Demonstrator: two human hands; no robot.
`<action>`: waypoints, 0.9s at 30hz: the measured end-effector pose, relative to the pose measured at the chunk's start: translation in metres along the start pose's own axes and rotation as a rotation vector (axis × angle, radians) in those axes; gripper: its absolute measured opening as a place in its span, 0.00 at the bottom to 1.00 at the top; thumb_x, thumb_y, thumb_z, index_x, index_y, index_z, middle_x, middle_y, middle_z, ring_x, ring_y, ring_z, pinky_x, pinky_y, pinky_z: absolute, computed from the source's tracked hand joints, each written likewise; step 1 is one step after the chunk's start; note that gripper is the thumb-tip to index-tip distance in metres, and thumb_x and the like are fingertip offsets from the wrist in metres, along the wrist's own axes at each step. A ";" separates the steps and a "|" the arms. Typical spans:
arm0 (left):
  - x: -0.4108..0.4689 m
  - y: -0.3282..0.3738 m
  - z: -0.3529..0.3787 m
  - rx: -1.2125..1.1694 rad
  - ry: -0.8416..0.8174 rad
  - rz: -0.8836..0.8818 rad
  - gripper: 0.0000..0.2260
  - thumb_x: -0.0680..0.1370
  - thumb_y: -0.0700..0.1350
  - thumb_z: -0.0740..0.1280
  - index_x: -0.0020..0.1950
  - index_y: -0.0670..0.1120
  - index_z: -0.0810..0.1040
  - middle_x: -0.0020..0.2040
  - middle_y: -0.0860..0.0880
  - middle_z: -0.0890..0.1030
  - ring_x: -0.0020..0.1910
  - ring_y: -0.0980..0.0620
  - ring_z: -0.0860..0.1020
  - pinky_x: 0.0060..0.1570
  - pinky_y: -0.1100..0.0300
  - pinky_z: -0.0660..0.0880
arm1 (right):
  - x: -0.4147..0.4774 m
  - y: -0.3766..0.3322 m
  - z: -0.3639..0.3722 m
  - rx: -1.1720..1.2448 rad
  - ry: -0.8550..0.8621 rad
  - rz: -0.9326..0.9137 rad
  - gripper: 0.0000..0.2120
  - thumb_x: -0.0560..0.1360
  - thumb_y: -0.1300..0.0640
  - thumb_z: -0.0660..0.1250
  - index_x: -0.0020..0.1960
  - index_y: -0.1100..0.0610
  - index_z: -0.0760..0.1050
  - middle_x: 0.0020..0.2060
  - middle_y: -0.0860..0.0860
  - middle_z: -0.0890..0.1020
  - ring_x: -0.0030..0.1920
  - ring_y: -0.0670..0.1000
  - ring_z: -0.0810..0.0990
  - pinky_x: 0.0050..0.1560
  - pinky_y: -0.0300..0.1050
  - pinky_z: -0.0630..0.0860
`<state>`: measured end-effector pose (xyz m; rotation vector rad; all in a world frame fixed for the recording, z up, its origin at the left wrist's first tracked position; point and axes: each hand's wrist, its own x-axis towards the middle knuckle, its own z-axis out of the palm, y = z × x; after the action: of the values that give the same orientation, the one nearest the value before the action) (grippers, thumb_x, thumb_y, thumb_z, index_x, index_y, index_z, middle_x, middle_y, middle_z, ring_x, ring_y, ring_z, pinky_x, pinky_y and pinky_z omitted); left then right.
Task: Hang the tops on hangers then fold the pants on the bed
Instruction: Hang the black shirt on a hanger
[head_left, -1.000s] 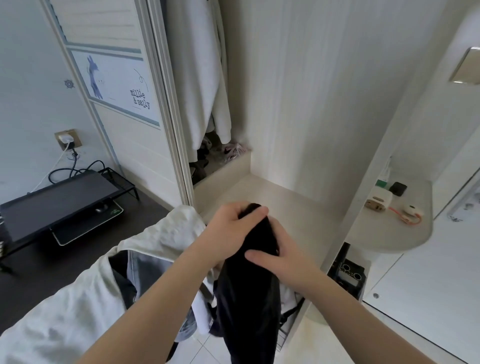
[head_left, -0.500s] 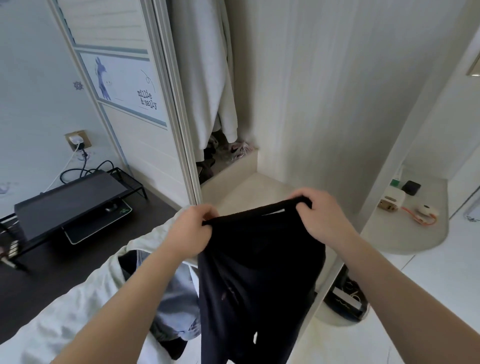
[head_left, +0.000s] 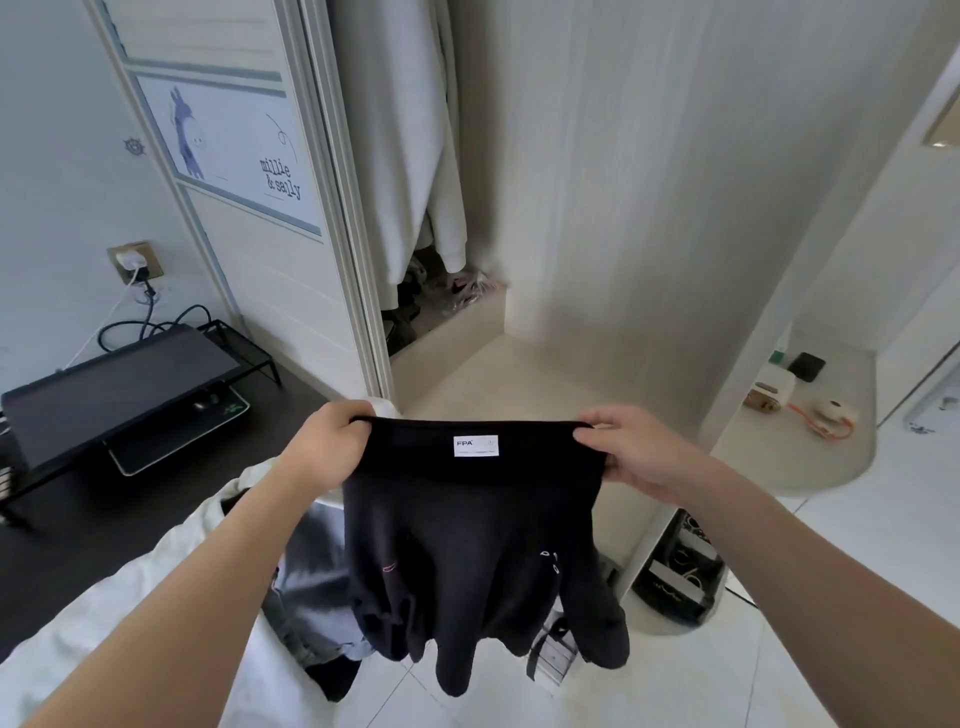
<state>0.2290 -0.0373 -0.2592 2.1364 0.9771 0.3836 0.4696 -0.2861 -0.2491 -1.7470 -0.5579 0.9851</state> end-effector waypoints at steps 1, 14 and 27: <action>0.001 0.004 -0.001 -0.053 -0.006 -0.002 0.13 0.77 0.38 0.57 0.34 0.46 0.74 0.30 0.51 0.73 0.36 0.47 0.72 0.40 0.53 0.68 | -0.002 -0.006 0.000 0.028 -0.006 -0.013 0.10 0.82 0.62 0.64 0.60 0.66 0.78 0.50 0.60 0.82 0.51 0.55 0.81 0.54 0.51 0.78; 0.043 0.157 -0.059 -0.589 0.147 0.071 0.09 0.71 0.50 0.59 0.41 0.47 0.76 0.30 0.56 0.75 0.29 0.56 0.74 0.38 0.55 0.68 | -0.002 -0.156 -0.030 0.031 0.205 -0.362 0.13 0.80 0.51 0.69 0.50 0.61 0.82 0.44 0.52 0.86 0.46 0.51 0.84 0.47 0.43 0.80; 0.117 0.349 -0.145 -0.618 0.102 0.283 0.05 0.77 0.42 0.60 0.48 0.43 0.74 0.41 0.43 0.72 0.40 0.45 0.72 0.41 0.54 0.67 | 0.003 -0.376 -0.040 -0.094 0.562 -0.858 0.05 0.78 0.57 0.68 0.53 0.52 0.75 0.47 0.45 0.80 0.45 0.45 0.79 0.46 0.42 0.76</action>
<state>0.4131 -0.0279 0.0912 1.6895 0.5100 0.8229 0.5336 -0.1619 0.1020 -1.5245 -0.8695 -0.1306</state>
